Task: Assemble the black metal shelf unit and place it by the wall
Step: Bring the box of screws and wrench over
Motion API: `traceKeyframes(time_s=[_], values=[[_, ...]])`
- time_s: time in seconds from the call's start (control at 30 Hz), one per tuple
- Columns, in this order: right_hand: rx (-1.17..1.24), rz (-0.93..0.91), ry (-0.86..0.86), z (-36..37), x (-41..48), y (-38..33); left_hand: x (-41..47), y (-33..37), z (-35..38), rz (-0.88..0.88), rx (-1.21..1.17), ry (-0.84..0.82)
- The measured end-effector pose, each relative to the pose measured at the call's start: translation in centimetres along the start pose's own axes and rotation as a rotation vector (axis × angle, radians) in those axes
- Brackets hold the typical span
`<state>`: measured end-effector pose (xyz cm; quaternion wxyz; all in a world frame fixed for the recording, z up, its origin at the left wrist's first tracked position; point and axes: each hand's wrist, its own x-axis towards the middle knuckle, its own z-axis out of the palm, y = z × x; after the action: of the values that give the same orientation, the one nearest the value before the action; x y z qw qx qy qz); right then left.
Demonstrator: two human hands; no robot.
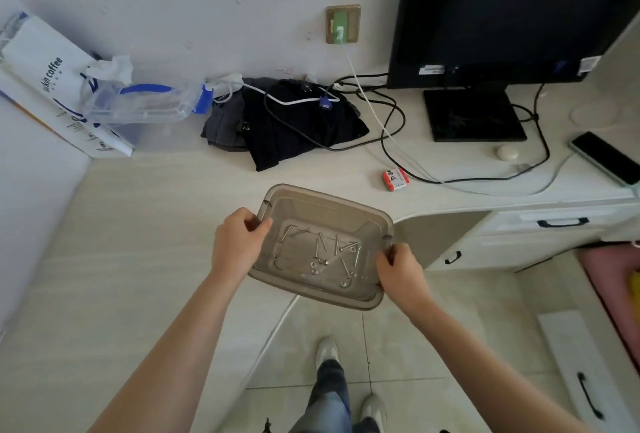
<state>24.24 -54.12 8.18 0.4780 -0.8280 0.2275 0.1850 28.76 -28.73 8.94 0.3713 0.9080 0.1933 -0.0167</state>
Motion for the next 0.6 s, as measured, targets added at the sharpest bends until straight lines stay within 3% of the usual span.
traceKeyframes(time_s=[0.27, 0.6], values=[[-0.033, -0.115, 0.209, -6.4, -6.4, 7.1, -10.4, 2.3, 4.9, 0.07, -0.028, -0.041], [-0.029, 0.063, 0.451, -9.6, -15.4, 17.7, -18.4, 5.5, 11.3, 0.326, 0.249, -0.238]])
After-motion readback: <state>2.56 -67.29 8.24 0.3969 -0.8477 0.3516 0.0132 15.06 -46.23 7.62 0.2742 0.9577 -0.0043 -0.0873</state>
